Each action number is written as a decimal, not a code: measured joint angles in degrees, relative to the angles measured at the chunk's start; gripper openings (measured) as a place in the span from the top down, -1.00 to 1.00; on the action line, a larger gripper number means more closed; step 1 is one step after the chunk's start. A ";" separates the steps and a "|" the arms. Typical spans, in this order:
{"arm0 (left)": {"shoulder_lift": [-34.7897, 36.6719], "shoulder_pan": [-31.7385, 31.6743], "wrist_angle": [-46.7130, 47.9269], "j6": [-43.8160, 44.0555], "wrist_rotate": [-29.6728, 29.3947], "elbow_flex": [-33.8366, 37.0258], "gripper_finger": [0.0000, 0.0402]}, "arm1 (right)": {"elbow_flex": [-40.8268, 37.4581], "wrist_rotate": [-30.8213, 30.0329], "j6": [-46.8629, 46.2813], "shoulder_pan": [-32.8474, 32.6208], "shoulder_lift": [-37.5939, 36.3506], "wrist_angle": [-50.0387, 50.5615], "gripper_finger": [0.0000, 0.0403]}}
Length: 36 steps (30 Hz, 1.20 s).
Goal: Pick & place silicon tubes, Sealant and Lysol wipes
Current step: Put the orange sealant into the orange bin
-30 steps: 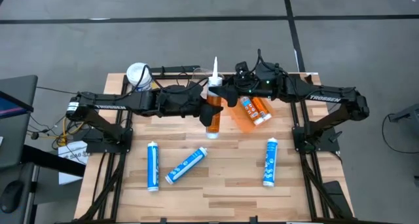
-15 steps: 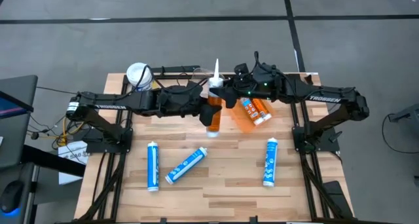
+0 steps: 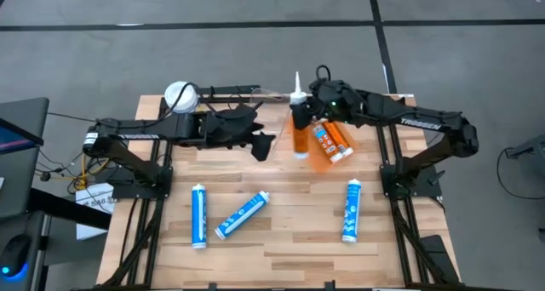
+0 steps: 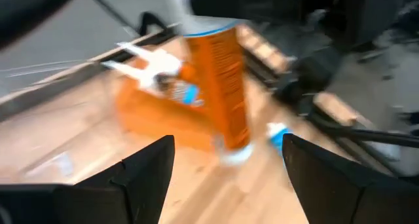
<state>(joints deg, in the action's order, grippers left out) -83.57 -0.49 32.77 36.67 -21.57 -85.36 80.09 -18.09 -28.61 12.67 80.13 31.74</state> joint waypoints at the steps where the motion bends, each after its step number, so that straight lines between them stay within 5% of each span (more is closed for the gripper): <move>1: 0.18 -0.26 1.37 0.13 -0.67 0.00 -0.37 | 0.00 -0.99 1.03 0.59 0.37 1.31 -0.02; 8: 0.18 -1.05 13.09 5.17 -2.22 0.02 -0.37 | 0.20 -2.40 6.73 5.22 4.73 6.58 -0.01; 22: 0.07 -1.03 42.02 20.49 -16.33 0.09 -0.37 | 0.17 -3.98 8.05 7.08 18.93 15.62 -0.01; 36: 0.02 -1.03 45.38 21.39 -19.86 0.13 -0.37 | 0.17 0.13 6.97 7.73 21.88 20.59 -0.16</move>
<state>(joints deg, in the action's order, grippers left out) -83.55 -1.52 78.15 58.05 -41.43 -85.23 80.27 -17.96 -21.63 20.40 102.01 52.32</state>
